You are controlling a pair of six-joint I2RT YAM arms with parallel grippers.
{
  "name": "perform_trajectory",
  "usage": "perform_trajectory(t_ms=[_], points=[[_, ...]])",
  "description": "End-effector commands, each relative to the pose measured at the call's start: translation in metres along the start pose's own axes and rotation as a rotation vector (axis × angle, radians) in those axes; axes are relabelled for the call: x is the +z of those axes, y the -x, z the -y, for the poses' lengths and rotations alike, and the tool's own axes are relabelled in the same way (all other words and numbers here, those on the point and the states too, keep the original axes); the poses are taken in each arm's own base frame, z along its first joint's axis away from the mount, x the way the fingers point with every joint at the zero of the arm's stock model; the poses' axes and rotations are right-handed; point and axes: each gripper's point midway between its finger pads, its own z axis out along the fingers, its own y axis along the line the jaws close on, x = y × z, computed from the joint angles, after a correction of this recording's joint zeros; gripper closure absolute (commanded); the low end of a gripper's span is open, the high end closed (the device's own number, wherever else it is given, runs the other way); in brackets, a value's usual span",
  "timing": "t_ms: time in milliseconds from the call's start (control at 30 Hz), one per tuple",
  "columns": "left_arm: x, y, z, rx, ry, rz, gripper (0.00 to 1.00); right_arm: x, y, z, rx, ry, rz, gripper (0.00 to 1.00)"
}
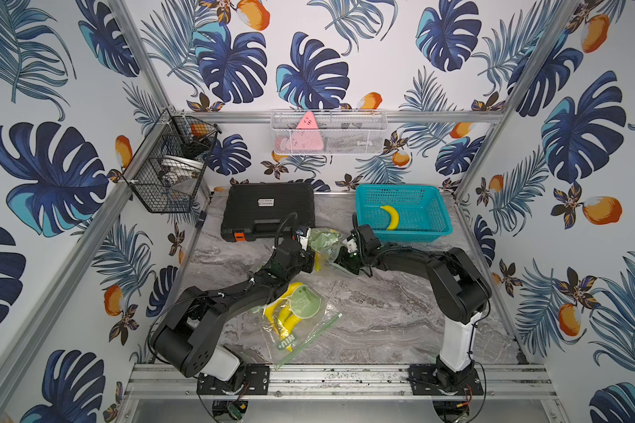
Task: Open the zip-top bag and take out the banana
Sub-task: Pick up the banana from the zipper food storage bag.
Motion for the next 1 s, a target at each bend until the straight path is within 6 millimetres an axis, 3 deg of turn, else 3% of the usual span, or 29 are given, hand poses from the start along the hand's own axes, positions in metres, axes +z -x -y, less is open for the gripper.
perform_trajectory(t_ms=[0,133,300,500,767,967], points=[[0.005,-0.001,-0.008,0.017,0.043,-0.034,1.0,-0.01,0.003,-0.022,-0.041,0.096,0.039,0.46],[0.003,0.003,0.001,-0.011,-0.008,-0.022,1.0,-0.012,0.008,-0.031,-0.051,0.117,0.062,0.46],[-0.001,0.009,0.009,-0.027,-0.061,0.015,1.0,0.007,0.014,-0.035,0.006,0.12,0.048,0.44],[0.0,0.007,0.011,-0.047,-0.07,0.013,1.0,0.028,-0.001,-0.04,-0.027,0.042,-0.034,0.42],[-0.002,0.012,0.012,-0.06,-0.075,0.031,1.0,0.056,-0.017,0.0,0.03,-0.098,-0.105,0.42],[-0.005,0.009,0.014,-0.079,-0.092,0.038,1.0,0.065,-0.009,-0.01,0.033,-0.059,-0.068,0.4]])
